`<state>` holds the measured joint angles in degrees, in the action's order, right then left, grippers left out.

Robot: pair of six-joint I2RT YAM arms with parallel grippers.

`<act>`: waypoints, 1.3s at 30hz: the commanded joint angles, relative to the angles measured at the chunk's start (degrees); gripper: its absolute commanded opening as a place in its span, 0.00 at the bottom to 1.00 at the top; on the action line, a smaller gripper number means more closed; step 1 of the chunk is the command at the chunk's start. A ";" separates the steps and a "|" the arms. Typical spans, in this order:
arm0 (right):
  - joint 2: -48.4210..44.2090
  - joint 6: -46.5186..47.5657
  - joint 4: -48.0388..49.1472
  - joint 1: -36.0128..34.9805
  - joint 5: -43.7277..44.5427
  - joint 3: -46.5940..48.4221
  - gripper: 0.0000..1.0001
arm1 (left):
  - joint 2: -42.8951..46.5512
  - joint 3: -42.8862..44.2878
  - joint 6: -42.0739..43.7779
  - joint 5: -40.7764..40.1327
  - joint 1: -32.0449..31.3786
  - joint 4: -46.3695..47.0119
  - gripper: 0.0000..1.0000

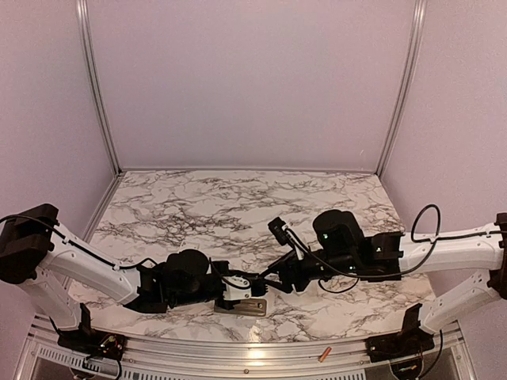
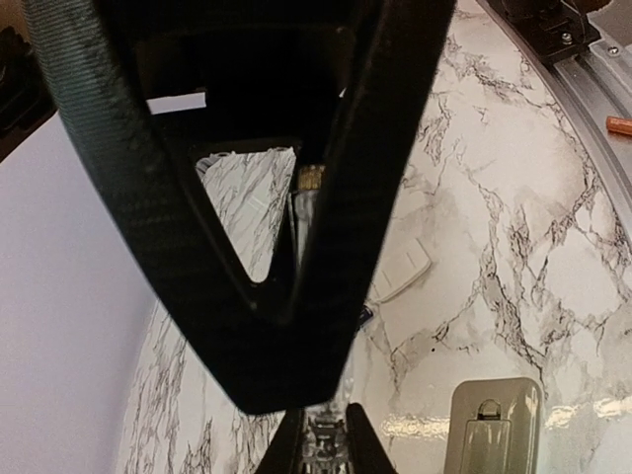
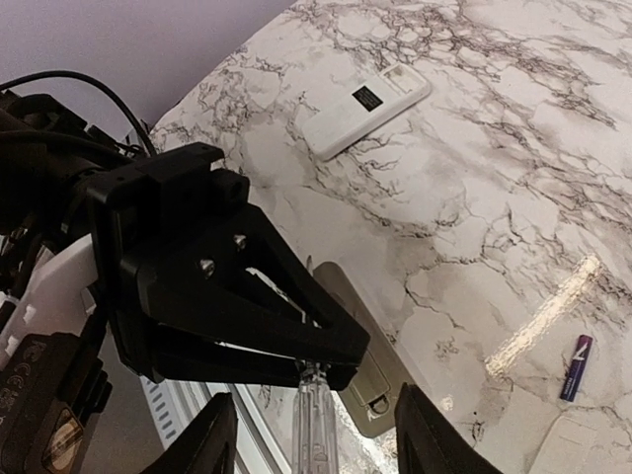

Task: Unload the batteries from the remote control
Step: Pass from the right arm to the left, then pass from the left arm to the right

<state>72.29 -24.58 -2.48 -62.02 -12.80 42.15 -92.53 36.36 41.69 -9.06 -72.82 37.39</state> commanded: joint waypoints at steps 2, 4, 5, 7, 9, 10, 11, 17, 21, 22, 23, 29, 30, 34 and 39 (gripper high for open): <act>3.41 -2.75 1.95 -1.33 1.96 1.65 0.49 | 0.31 0.65 -3.30 -0.84 -0.22 0.37 0.00; 4.39 -3.37 1.95 -1.48 2.42 1.97 0.48 | 0.26 0.71 -3.91 -0.92 -0.21 0.94 0.00; 4.79 -3.55 2.83 -1.52 2.61 2.01 0.47 | 0.17 0.73 -4.05 -0.95 -0.22 1.07 0.00; 5.66 -4.03 4.19 -1.55 3.02 2.11 0.44 | -0.04 0.82 -4.16 -0.96 -0.22 1.40 0.00; 6.17 -4.21 4.93 -1.61 3.09 2.19 0.41 | -0.29 0.82 -4.33 -1.15 -0.22 1.82 0.00; 6.36 -4.25 5.15 -1.66 3.19 2.27 0.39 | -0.37 0.88 -4.43 -1.42 -0.22 2.01 0.00; 6.51 -4.25 5.26 -1.65 3.40 2.43 0.38 | -0.41 0.83 -4.37 -1.67 -0.22 2.18 0.00; 5.78 -4.38 7.41 -1.79 4.44 2.25 0.33 | -0.37 0.73 -4.39 -1.58 -0.22 2.63 0.00; 5.91 -4.51 7.82 -1.81 5.04 2.40 0.30 | -0.31 0.73 -4.23 -1.41 -0.22 2.93 0.00; 5.98 -4.59 7.80 -1.79 5.06 2.55 0.29 | -0.35 0.73 -4.24 -1.40 -0.22 3.01 0.00; 6.05 -4.67 7.69 -1.83 5.12 2.59 0.27 | -0.30 0.73 -4.18 -1.48 -0.22 3.05 0.00; 6.08 -5.04 8.16 -1.87 6.10 2.41 0.23 | 0.06 0.65 -4.18 -1.66 -0.22 3.38 0.00; 6.26 -5.04 8.28 -1.88 6.12 2.41 0.22 | 0.04 0.64 -4.17 -1.66 -0.22 3.45 0.00; 7.01 -5.32 8.67 -1.97 6.29 2.50 0.20 | -0.18 0.71 -4.36 -2.35 -0.13 3.67 0.00; 7.07 -5.55 9.44 -2.00 6.47 2.11 0.19 | -0.48 0.91 -5.00 -2.31 -0.13 3.90 0.00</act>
<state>78.59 -29.56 4.80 -63.51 -7.60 42.28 -92.58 36.36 37.85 -12.01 -72.75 38.30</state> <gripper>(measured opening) 0.191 0.112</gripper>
